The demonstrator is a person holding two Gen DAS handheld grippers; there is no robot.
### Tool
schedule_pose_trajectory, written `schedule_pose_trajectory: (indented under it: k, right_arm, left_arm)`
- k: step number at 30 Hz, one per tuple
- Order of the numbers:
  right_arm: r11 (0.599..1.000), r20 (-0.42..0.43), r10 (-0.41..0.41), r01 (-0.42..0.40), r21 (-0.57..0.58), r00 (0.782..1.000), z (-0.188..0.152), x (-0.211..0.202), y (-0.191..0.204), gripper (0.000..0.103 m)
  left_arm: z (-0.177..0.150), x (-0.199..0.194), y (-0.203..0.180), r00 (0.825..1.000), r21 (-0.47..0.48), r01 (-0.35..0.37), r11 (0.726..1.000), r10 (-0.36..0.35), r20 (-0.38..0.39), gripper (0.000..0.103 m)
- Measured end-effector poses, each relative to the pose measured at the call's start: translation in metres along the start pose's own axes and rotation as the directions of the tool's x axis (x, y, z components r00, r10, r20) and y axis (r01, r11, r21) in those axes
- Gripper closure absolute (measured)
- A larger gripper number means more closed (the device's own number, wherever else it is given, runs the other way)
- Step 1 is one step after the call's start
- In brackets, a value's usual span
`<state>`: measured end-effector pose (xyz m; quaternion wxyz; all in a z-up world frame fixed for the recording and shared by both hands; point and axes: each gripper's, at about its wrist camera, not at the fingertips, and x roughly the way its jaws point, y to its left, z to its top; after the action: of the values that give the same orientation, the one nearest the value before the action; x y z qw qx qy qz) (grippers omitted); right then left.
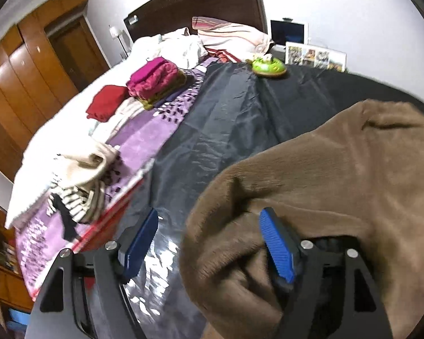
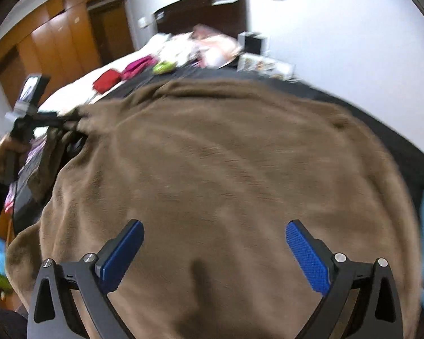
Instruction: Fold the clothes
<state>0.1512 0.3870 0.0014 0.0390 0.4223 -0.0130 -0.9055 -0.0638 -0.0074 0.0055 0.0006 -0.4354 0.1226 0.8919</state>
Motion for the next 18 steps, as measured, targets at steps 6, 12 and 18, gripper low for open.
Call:
schedule_pose_trajectory:
  k: [6, 12, 18]
  right_arm:
    - [0.983, -0.005, -0.036, 0.036, 0.178, 0.999, -0.004, -0.025, -0.070, 0.001]
    - [0.966, -0.056, 0.082, -0.065, 0.252, 0.995, -0.010, -0.008, -0.096, 0.001]
    - [0.933, -0.104, 0.068, -0.026, 0.360, 0.992, -0.003, 0.029, -0.133, 0.001]
  left_arm:
    - [0.006, -0.030, -0.034, 0.997, 0.037, 0.053, 0.998, -0.055, 0.049, 0.024]
    - [0.016, -0.053, -0.079, 0.991, 0.129, 0.082, 0.988, -0.095, 0.091, 0.023]
    - [0.016, -0.040, -0.123, 0.982, 0.166, 0.180, 0.969, -0.188, 0.032, 0.022]
